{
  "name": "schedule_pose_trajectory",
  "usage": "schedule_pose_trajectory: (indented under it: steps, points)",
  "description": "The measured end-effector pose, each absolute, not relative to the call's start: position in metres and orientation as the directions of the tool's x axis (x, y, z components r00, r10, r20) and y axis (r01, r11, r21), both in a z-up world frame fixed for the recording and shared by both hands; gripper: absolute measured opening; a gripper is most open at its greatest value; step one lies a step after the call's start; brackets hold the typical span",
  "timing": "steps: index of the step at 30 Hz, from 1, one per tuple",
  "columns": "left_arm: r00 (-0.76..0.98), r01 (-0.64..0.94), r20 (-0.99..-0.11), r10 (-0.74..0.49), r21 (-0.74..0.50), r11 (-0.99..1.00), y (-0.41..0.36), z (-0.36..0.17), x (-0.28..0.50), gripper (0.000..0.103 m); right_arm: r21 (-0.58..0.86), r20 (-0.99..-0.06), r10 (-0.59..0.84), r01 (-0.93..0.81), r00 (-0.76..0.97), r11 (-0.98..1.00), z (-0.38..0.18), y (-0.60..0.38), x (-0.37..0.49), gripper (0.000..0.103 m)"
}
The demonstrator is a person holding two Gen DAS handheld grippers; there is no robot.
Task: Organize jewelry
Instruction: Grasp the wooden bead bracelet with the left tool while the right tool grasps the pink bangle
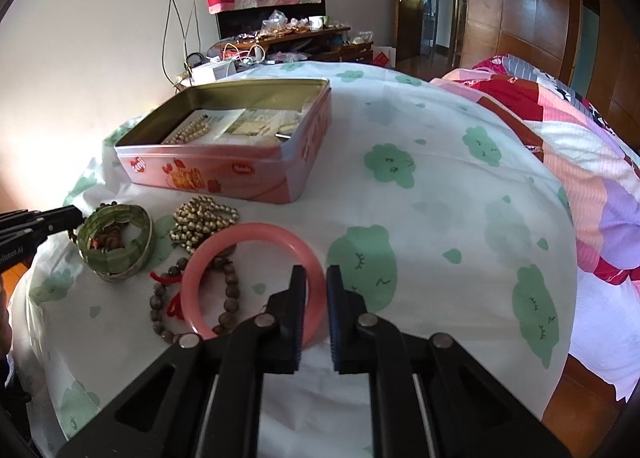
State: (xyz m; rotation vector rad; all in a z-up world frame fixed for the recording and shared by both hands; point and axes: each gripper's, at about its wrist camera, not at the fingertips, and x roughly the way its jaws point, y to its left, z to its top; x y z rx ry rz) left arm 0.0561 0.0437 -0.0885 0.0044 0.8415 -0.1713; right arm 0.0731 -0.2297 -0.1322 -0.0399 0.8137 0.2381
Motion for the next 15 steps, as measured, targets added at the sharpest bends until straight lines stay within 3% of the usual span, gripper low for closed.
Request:
schedule_pose_trajectory:
  steps: [8,15]
  points:
    - [0.728,0.239,-0.649,-0.222,-0.064,0.969,0.023,-0.044,0.038,0.005,0.074,-0.699,0.221,-0.239,0.68,0.968,-0.125,-0.229,0.07,0.012]
    - [0.753,0.23,-0.622,-0.215,-0.057,0.971,0.028,-0.027,0.032,0.005,0.085,-0.67,0.243,-0.253,0.701,0.964,-0.11,-0.23,0.066,0.012]
